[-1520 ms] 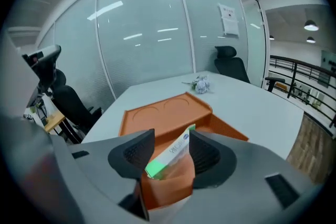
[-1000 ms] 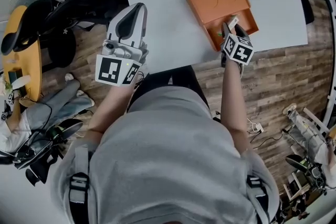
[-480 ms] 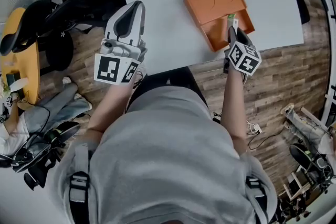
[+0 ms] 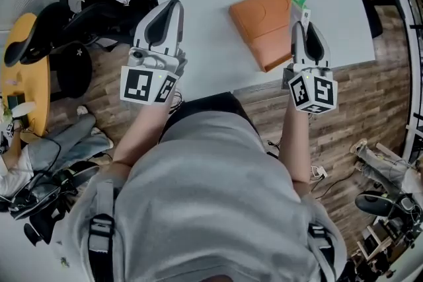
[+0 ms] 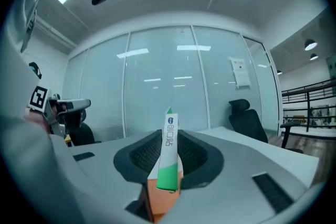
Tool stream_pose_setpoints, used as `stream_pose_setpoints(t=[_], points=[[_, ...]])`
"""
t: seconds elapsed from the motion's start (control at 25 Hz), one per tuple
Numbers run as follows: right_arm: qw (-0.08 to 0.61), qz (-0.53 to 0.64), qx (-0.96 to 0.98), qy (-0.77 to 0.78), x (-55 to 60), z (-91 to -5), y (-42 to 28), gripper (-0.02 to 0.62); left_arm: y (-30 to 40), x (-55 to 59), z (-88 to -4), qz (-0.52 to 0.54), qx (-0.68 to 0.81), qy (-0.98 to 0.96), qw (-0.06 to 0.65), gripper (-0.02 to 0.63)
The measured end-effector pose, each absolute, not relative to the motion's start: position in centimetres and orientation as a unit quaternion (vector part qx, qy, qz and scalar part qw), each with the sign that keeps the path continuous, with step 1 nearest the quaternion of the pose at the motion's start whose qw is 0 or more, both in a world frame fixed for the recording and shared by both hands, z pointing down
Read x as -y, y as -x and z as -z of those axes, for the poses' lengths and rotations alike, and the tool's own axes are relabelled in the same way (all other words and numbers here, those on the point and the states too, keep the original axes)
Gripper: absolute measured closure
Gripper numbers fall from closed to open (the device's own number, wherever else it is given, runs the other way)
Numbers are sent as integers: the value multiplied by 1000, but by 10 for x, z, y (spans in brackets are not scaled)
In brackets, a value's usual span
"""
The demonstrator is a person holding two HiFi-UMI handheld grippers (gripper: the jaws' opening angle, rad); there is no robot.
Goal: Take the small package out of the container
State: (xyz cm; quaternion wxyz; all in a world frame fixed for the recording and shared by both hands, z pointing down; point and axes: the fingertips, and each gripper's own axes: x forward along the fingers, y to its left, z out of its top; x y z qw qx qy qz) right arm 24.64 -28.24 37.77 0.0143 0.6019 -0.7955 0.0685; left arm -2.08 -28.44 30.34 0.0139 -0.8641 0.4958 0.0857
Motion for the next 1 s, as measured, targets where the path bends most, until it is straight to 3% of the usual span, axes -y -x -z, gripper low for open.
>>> stream_pose_setpoints(t=[0.32,1.0], points=[[-78,21,813,-577,264,-293,-215,479,33,282,-282,-100,-503,858,27,586],[-83,25,835,-543,248,-278,-188,480,37,275,-272,-105,-507,855,36,586]])
